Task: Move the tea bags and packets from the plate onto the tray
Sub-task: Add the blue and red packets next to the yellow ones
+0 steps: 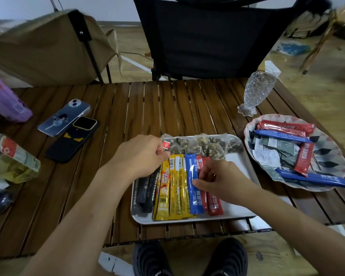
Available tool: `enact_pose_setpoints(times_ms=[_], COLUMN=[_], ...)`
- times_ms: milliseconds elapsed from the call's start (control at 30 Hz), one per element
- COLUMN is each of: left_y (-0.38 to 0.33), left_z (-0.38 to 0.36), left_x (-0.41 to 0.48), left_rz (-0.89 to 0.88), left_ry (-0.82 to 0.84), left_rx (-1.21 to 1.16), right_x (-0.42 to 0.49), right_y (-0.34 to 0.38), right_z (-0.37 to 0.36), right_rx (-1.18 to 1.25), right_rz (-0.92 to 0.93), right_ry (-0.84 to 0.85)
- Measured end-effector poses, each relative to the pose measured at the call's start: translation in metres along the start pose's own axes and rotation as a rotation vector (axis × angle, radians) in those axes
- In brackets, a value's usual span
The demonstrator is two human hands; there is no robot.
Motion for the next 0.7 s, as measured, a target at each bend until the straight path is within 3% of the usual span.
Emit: enact_pose_setpoints(times_ms=[367,700], left_y=[-0.002,-0.005], left_z=[0.000,-0.004], left_x=[-0.001,0.001], left_rz=[0.006,-0.027], left_ry=[0.011,-0.020], left_rx=[-0.005,0.023], right_x=[-0.002,0.000], right_y=[0.001,0.003], right_z=[-0.004,0.013], right_rx=[-0.067,0.070], right_rz=[0.056,0.079], right_ry=[-0.002,0.064])
Point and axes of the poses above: each hand's wrist, its own x-axis towards the middle knuckle, its own z-axis out of the back of the hand, y = z × x, the point moved 3 cm from there along x, towards the middle knuckle, and after that the axes turned 4 degrees about -y, right-handed, at the moved point
